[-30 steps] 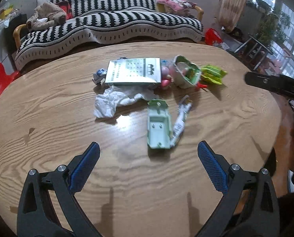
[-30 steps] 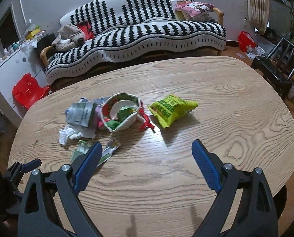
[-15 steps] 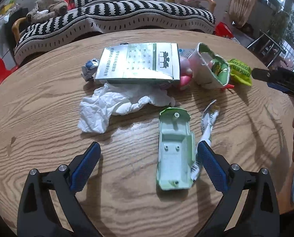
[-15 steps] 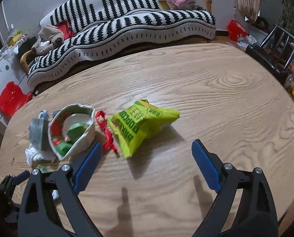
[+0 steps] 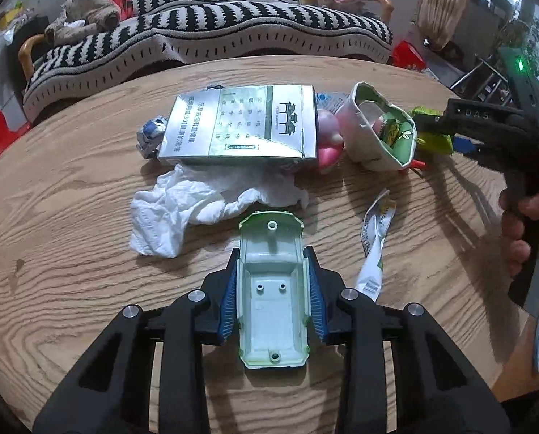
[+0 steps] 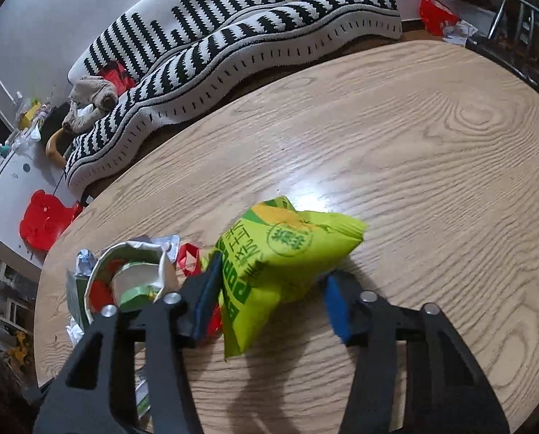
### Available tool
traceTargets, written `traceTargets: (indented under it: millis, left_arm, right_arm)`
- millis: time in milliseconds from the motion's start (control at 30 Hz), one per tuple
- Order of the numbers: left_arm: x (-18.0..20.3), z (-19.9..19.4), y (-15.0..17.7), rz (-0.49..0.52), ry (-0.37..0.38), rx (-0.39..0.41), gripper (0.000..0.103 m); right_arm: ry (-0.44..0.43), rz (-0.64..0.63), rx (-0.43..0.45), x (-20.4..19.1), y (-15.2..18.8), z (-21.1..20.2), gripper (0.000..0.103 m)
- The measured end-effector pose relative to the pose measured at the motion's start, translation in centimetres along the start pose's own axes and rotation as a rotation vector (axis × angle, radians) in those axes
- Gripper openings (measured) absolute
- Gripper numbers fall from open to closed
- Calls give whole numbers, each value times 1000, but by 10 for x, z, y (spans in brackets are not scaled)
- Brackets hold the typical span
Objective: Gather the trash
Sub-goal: 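Grasp the pale green plastic tray with the left tool while the right tool grasps the green snack bag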
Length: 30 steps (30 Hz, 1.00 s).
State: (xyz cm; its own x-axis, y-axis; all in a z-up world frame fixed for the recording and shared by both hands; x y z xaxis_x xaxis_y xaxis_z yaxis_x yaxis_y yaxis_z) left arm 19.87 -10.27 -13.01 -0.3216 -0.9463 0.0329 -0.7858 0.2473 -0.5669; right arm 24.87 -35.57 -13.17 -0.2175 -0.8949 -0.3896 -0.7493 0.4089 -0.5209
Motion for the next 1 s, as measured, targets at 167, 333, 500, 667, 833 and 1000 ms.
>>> traceTargets:
  millis: [167,333,500,667,833,1000]
  left_arm:
    - [1,-15,-1,3,5,13,33]
    - [3,-29,-2,3,-2,30,33]
    - [7,-39,2,5,-12,32,33]
    - [16,-53,2,-6,9,46,33]
    - [37,-62,3,18,23,57,33]
    - [61,-67,6,46,39,65,33]
  right_arm:
    - [11,-74,37,-13,-1,-26,47]
    - [37,-133,38,-24,10,-44,47]
    - [57,-184,33,-27,28,-67,47]
    - [55,-236,38,-29,53,-104,47]
    - [56,-256,30,-22,83,-134,47]
    - [56,-247,23,-12,103,-150,47]
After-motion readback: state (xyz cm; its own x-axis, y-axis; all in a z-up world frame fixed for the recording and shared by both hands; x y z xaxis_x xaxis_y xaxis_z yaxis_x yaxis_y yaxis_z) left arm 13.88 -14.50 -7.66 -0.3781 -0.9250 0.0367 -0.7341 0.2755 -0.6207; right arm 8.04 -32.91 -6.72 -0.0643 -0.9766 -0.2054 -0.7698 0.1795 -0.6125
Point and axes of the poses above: each gripper's, at about its wrist camera, not at the fingertips, and z roughly the way its jaws point, x to its right, y to its underside, the point moved 6 cm from there along z, roughly the way its jaws point, and after that the axes turned 2 degrees about z, right-handed, at the moved point
